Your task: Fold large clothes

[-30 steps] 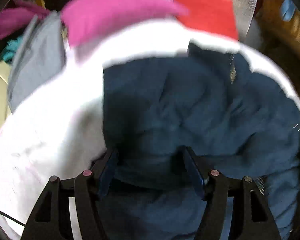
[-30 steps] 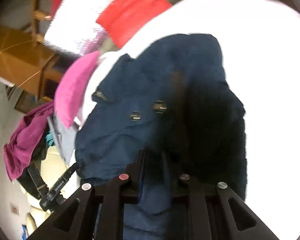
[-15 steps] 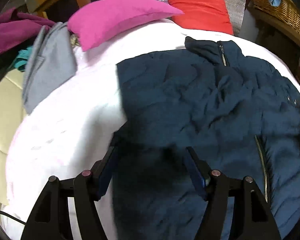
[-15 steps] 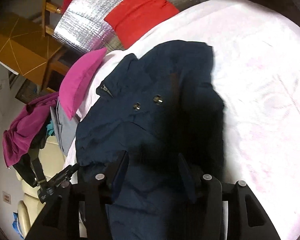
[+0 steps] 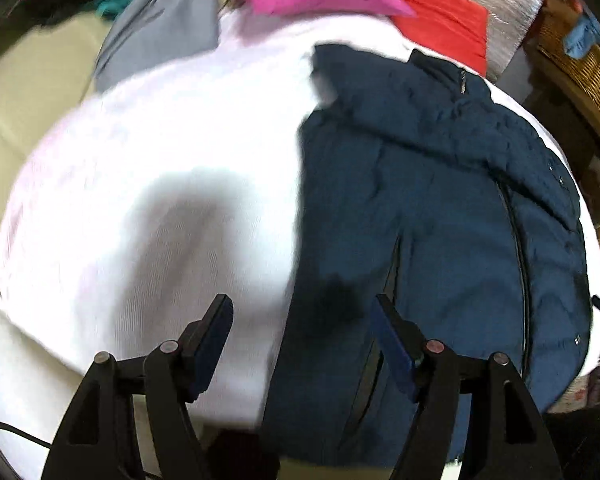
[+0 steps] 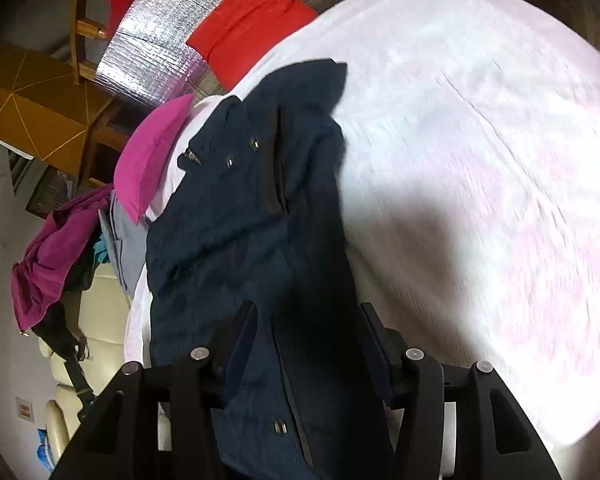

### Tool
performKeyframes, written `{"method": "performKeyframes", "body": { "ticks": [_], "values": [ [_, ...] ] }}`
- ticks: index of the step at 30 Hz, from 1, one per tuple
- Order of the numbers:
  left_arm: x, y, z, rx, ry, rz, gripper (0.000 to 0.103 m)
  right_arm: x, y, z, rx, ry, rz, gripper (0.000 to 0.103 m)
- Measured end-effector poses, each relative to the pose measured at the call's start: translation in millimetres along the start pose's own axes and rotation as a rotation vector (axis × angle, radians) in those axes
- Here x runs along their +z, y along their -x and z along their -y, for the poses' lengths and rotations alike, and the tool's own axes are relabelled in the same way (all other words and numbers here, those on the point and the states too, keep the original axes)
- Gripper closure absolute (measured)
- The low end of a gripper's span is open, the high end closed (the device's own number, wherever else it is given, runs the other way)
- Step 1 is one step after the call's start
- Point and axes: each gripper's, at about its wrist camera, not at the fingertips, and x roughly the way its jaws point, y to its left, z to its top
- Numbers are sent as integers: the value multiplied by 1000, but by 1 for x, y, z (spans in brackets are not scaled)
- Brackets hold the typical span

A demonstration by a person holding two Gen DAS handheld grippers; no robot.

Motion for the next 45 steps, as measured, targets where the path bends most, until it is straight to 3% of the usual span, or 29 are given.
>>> {"method": "performKeyframes", "body": {
  "ticks": [3, 9, 16, 20, 30, 36, 38, 45],
  "values": [
    [-18, -1, -20, -13, 58, -46, 31, -17, 3, 7, -9, -8, -29, 47],
    [-46, -1, -30, -128, 110, -121, 31, -44, 4, 20, -22, -9, -88, 45],
    [-72, -10, -24, -107, 101, -193, 33, -73, 1, 19, -19, 37, -137, 44],
    [-79, -2, -8, -78, 17, -150, 43, -87, 6, 7, 2, 106, -125, 43],
    [-106, 23, 32, 118, -161, 8, 44, -91, 1, 4, -57, 147, -140, 43],
    [-112, 29, 52, 168, -243, 61, 44, -98, 13, -18, 44, 225, -96, 44],
    [-95, 23, 58, 171, -251, 68, 44, -100, 19, -26, 86, 258, -66, 44],
    [-98, 24, 62, 170, -279, 90, 44, -98, -11, -12, -84, 192, -150, 44]
  ]
}}
